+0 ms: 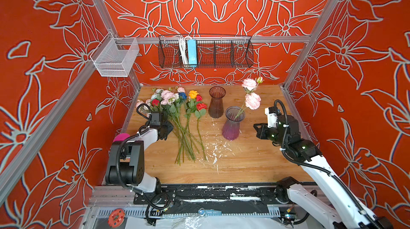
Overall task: Arrange the flowers into the vase
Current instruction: 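Lift the white rose with the left gripper toward the purple vase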
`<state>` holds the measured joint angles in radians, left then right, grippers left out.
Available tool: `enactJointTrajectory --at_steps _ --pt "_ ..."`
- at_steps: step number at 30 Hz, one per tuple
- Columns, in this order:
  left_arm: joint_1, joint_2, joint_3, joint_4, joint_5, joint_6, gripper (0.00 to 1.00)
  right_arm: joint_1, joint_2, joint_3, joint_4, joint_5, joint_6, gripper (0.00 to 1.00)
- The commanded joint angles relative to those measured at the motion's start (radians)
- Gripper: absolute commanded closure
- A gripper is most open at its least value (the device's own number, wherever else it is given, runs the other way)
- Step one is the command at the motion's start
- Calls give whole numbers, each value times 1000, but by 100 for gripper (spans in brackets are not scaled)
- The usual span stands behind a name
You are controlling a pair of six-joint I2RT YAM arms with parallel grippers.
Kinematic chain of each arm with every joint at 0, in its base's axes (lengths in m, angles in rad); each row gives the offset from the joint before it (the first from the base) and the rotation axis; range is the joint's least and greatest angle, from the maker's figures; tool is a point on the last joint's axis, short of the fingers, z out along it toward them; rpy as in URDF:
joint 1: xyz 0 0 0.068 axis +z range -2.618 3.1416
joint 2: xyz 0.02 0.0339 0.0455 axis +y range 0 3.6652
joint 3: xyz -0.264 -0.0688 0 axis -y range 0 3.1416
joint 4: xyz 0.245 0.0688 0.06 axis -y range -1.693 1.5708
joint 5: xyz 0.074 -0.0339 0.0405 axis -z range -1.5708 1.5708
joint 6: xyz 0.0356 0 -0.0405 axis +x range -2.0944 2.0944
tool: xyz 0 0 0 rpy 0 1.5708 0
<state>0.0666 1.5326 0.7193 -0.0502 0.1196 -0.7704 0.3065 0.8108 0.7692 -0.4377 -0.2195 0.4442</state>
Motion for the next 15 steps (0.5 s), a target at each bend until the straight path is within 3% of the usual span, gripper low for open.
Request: enactJointTrajectory --at_steps 1,7,15 --pt "7 33 30 27 22 21 72 -7 -1 10 -9 -6 -15 100" --pt "6 -17 79 -66 32 61 94 -7 -4 25 -20 -11 -16 100" --pt "4 -306 135 -292 3 118 100 -7 -11 43 -20 -23 -12 100"
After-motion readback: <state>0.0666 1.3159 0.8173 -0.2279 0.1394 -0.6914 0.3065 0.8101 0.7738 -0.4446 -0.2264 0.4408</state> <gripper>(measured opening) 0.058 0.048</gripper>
